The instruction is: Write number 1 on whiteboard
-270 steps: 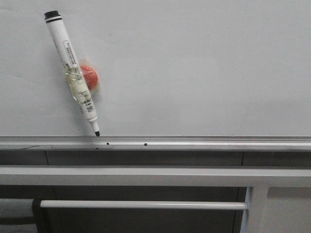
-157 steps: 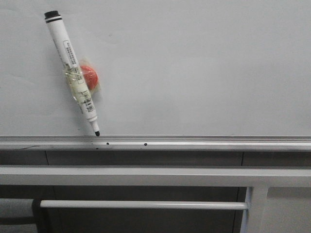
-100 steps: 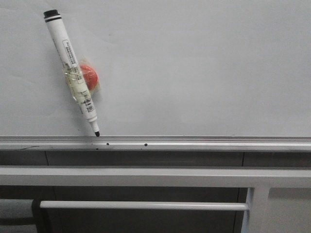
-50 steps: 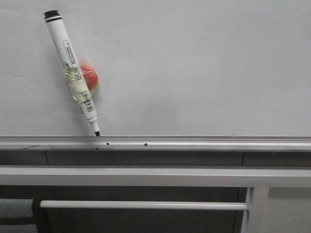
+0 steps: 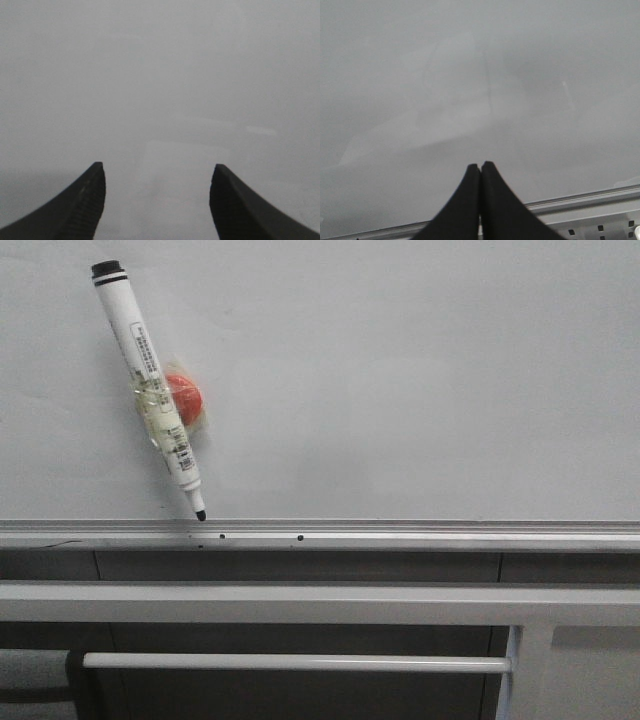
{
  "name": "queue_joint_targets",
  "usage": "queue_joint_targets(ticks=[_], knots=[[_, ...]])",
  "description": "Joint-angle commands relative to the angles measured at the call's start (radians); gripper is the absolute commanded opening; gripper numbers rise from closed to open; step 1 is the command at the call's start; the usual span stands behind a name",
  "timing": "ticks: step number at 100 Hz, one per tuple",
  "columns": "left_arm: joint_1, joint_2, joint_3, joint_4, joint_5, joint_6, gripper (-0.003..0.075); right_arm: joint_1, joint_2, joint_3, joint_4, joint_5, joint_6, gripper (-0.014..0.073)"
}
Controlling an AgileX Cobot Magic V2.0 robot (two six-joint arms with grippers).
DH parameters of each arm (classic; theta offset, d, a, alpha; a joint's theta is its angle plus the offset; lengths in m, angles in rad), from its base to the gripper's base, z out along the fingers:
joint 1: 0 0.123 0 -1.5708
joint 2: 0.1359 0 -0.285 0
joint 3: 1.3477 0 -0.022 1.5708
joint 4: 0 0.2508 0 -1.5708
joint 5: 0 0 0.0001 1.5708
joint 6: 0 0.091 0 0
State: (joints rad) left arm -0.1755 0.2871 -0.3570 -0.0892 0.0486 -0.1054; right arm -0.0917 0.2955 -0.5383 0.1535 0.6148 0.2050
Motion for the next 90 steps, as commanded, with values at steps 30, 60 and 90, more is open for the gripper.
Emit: queue_joint_targets(ticks=[30,60,90], knots=[[-0.094,0.089,-0.034,-0.026,0.037,0.0,0.041,0.188,0.114,-0.045,0.046,-0.084,-0.153,-0.0063],[-0.27,0.166,0.014,-0.076,0.007,0.0,0.041,0.285,0.165,-0.045,0.007,-0.104,-0.153,-0.0063],[-0.433,0.285,0.207,-0.165,-0.346,-0.005,0.0409,0.285,0.167,-0.045,0.007,-0.11,-0.153,-0.0063]])
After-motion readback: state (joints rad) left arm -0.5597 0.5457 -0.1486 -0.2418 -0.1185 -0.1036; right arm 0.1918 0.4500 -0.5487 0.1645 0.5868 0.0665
